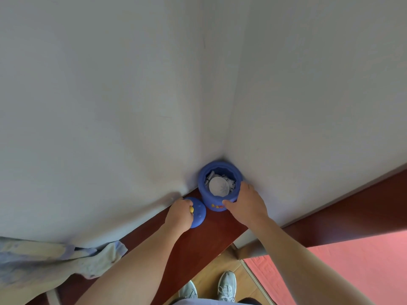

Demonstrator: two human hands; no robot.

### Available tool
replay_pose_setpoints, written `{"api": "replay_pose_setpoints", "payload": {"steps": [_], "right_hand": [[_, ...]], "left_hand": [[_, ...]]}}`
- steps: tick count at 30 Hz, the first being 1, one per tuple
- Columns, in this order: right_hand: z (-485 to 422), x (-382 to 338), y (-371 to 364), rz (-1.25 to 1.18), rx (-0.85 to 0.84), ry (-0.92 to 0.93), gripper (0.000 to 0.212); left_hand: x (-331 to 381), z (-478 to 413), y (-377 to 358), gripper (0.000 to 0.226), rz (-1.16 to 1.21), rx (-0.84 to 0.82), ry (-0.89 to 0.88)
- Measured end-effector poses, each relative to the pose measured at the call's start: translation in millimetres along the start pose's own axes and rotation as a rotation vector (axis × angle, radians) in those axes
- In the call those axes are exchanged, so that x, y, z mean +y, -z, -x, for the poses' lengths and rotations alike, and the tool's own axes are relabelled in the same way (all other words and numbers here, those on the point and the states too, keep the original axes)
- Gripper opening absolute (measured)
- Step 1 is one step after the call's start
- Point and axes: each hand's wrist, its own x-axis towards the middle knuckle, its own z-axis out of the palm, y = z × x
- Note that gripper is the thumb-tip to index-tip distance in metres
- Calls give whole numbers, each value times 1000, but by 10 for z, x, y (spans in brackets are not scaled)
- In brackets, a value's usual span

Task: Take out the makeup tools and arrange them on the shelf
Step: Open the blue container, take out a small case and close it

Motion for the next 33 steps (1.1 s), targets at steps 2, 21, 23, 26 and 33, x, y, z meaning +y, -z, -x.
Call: {"api": "replay_pose_setpoints", "payload": {"steps": [2, 21, 23, 26, 33], "right_hand": [[-2, 8, 1, -15, 1, -2, 67], [13, -16, -13, -42, 0, -15, 67], [17, -8, -25, -69, 8, -15, 65], [15, 12, -31, -101, 30, -14, 64], [-18, 58, -53, -116, 40, -2, 68]], "left_hand": [[-4, -1, 31, 35, 32, -32, 6], [784, 4, 952, 34, 92, 147, -422], [907, -80, 957, 42, 38, 95, -454], [1047, -209, 934, 48, -30, -6, -444], [1181, -477, 752, 47, -151, -223, -349]]}}
